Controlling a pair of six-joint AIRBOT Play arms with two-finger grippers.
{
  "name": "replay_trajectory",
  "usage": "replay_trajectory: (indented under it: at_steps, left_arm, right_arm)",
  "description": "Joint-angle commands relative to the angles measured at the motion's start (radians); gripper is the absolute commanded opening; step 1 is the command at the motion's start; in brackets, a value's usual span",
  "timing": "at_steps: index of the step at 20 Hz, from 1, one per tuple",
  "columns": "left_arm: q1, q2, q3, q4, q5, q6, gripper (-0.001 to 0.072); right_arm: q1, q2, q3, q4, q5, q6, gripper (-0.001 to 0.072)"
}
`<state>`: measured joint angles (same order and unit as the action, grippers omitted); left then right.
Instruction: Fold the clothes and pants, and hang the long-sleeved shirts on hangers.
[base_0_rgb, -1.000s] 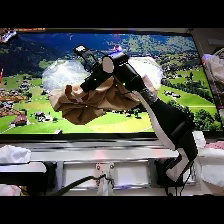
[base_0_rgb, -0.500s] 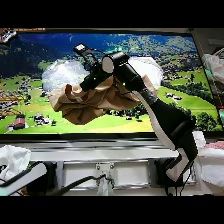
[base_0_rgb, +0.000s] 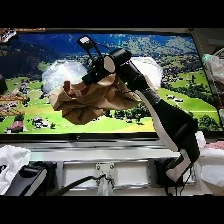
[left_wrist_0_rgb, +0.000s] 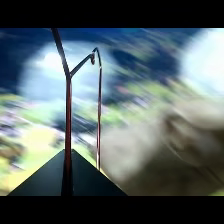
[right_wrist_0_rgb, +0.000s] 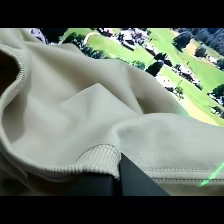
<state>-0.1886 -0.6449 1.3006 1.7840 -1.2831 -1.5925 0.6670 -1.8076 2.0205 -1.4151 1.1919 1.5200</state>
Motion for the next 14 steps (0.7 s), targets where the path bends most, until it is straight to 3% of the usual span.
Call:
replay_trajectory:
  at_steps: [1, 4, 8, 14]
  left_arm:
    - [-0.228, 0.111, 0.000, -0.045, -0.256, -0.034, 0.0008]
    - [-0.349, 0.168, 0.000, -0.095, -0.320, -0.020, 0.0008]
    - [-0.394, 0.259, 0.000, -0.064, -0.285, -0.013, 0.0008]
    - [-0.394, 0.270, -0.029, -0.069, -0.187, 0.164, 0.0008]
  right_arm:
    - [0.000, 0.034, 0.001, -0.041, -0.003, 0.035, 0.0029]
    - [0.000, 0.073, 0.001, -0.043, 0.003, 0.035, 0.0029]
    - [0.000, 0.101, 0.001, -0.057, 0.024, 0.035, 0.0029]
    - [0.001, 0.106, 0.001, -0.047, 0.060, 0.035, 0.0029]
